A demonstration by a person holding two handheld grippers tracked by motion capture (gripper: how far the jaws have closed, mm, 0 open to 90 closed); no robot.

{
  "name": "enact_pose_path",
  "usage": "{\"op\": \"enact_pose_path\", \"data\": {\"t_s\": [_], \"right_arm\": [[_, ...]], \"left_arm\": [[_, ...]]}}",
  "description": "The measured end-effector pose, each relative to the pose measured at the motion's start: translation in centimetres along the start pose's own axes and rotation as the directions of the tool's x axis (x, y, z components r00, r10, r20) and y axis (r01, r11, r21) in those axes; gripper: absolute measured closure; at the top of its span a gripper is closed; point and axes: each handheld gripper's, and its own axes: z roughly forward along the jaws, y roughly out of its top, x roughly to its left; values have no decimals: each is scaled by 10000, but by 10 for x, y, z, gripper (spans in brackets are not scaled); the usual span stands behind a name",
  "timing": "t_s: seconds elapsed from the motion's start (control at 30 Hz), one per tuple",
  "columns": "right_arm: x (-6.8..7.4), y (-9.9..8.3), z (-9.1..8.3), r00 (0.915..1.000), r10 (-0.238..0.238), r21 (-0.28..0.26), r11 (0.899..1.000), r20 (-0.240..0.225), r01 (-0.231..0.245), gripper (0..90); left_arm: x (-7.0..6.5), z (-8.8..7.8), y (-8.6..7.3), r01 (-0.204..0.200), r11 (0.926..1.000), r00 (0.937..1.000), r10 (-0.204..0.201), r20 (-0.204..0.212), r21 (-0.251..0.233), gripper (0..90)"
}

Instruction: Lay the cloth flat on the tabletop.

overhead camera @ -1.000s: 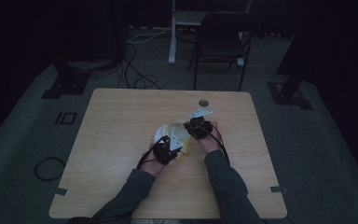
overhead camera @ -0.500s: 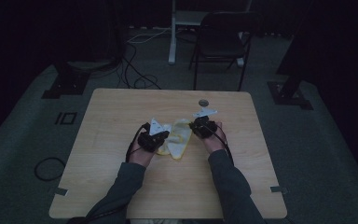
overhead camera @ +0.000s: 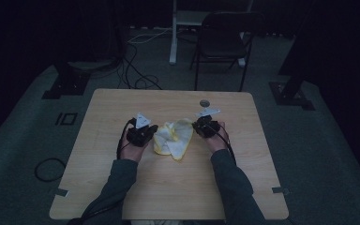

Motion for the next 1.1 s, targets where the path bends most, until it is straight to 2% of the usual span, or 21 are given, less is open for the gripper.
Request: {"op": "enact_pose_path", "data": {"t_s": [0.07,0.2,0.23,0.27,0.3,0.37,0.43,0.47,0.53,0.57,0.6,0.63,0.7,0.73,0.77,0.8,0.87,0.9,0.97,1.03,1.1], "right_arm": [[2,0,2,10000,-34,64,10000,-14,34,873],[3,3,3,10000,-8,22,10000,40,8,838],[6,6,3,9997,-222,72,9997,38,222,787],[6,6,3,9997,-222,72,9997,38,222,787],[10,8,4,9991,-397,94,9992,149,396,746],[11,9,3,9992,-319,70,9995,221,317,711],[11,9,3,9992,-319,70,9995,221,317,711],[10,10,1,9993,-207,-18,9998,322,208,681],[10,10,-2,9990,-169,-132,9998,420,174,673],[10,11,-4,9990,-126,-200,9997,428,135,668],[10,11,-4,9990,-126,-200,9997,428,135,668],[10,11,-6,9989,-129,-250,9996,455,141,664],[10,11,-7,9989,-169,-265,9995,440,181,662],[9,11,-6,9989,-170,-220,9996,438,180,664],[9,11,-5,9988,-209,-174,9996,440,217,669],[9,11,-3,9988,-216,-123,9997,446,222,677],[9,11,-2,9987,-220,-55,9997,451,223,695],[8,10,0,9988,-233,-26,9997,426,234,728],[9,10,4,9989,-370,31,9993,271,369,850],[9,11,6,9987,-386,121,9992,329,382,871],[9,11,7,9987,-315,176,9994,400,308,871]], "left_arm": [[10,0,-2,302,9995,9994,-302,-159,0,900],[18,1,-5,583,9983,9977,-581,-348,50,900],[25,2,-8,758,9971,9959,-752,-506,104,900],[25,2,-8,758,9971,9959,-752,-506,104,900],[30,2,-10,875,9960,9944,-863,-616,167,900],[37,3,-14,1175,9929,9901,-1157,-792,181,900],[40,3,-15,1227,9922,9890,-1203,-863,229,900],[48,4,-19,1505,9881,9838,-1464,-1039,327,900],[54,5,-22,1688,9849,9796,-1633,-1170,387,900],[60,6,-25,1863,9813,9756,-1791,-1274,474,900],[60,6,-25,1863,9813,9756,-1791,-1274,474,900],[64,8,-28,2023,9777,9714,-1930,-1384,567,900],[66,9,-29,2063,9765,9698,-1955,-1460,627,900],[68,10,-31,2123,9748,9683,-2004,-1489,689,900],[73,12,-34,2273,9704,9640,-2122,-1605,819,900],[73,12,-34,2273,9704,9640,-2122,-1605,819,900],[76,15,-36,2437,9656,9595,-2264,-1676,909,900],[78,16,-37,2478,9639,9582,-2289,-1716,979,900],[82,18,-39,2564,9606,9556,-2352,-1777,1072,900],[86,20,-42,2708,9557,9506,-2466,-1885,1152,900],[87,20,-43,2738,9543,9493,-2482,-1929,1196,900]]}}
